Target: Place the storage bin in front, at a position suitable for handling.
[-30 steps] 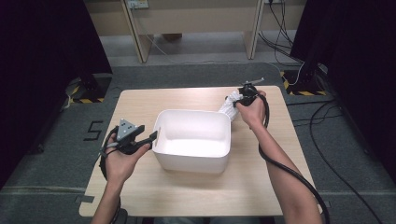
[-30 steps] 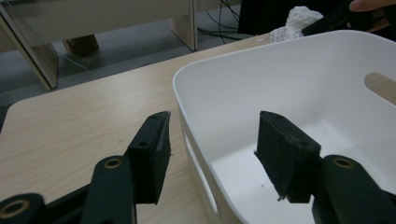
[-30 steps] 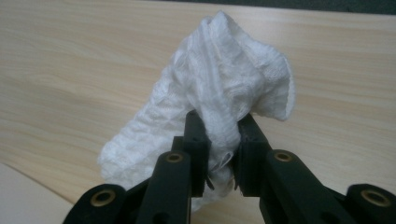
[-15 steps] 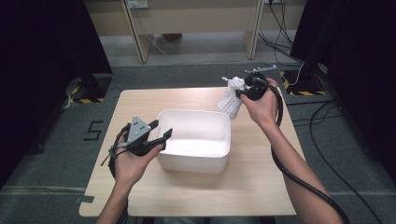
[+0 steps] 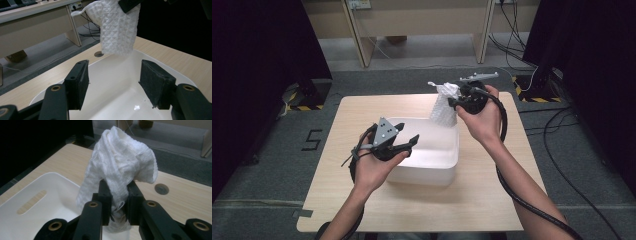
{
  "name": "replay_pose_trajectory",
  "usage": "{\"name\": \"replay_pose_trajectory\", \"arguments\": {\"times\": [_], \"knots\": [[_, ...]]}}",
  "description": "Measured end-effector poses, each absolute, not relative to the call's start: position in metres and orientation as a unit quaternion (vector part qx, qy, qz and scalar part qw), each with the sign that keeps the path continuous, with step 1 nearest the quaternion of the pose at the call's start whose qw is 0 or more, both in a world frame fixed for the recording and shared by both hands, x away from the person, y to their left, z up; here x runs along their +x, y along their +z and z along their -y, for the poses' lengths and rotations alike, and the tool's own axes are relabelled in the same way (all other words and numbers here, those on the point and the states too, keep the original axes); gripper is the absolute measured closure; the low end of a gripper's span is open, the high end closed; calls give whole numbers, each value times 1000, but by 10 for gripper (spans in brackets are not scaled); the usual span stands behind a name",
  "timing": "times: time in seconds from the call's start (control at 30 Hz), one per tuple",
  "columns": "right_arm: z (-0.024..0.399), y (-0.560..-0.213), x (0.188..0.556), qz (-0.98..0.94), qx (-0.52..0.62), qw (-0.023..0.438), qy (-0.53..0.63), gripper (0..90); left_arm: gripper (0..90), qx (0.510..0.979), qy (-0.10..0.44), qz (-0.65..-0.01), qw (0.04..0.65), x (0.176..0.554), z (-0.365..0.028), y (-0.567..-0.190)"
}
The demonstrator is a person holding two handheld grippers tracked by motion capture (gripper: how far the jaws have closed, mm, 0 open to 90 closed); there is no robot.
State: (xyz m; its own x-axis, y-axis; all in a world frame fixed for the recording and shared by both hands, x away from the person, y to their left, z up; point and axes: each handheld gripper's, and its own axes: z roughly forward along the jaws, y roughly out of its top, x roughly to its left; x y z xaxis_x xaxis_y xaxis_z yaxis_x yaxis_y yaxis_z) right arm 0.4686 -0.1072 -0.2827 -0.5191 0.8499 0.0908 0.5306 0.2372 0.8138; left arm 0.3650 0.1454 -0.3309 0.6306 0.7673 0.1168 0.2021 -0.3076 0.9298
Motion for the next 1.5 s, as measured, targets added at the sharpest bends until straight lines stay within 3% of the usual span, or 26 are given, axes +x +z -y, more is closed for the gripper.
{"name": "replay_pose_trajectory", "arguments": {"times": [0.33,0.67,0.87,1.03,1.4,1.5], "knots": [[74,-272,433,-785,398,173,443,783,364,751,291,-304,509,363,-132,-312],[55,-282,422,-792,388,134,453,782,328,766,303,-327,463,381,-133,-329],[48,-286,417,-800,370,103,461,782,283,788,246,-315,468,397,-139,-345],[43,-285,412,-803,362,88,464,782,273,804,240,-299,454,398,-140,-350],[39,-286,409,-803,358,73,472,765,759,794,259,-275,476,388,-144,-347],[40,-286,410,-803,354,72,473,733,801,791,255,-276,483,386,-144,-346]]}}
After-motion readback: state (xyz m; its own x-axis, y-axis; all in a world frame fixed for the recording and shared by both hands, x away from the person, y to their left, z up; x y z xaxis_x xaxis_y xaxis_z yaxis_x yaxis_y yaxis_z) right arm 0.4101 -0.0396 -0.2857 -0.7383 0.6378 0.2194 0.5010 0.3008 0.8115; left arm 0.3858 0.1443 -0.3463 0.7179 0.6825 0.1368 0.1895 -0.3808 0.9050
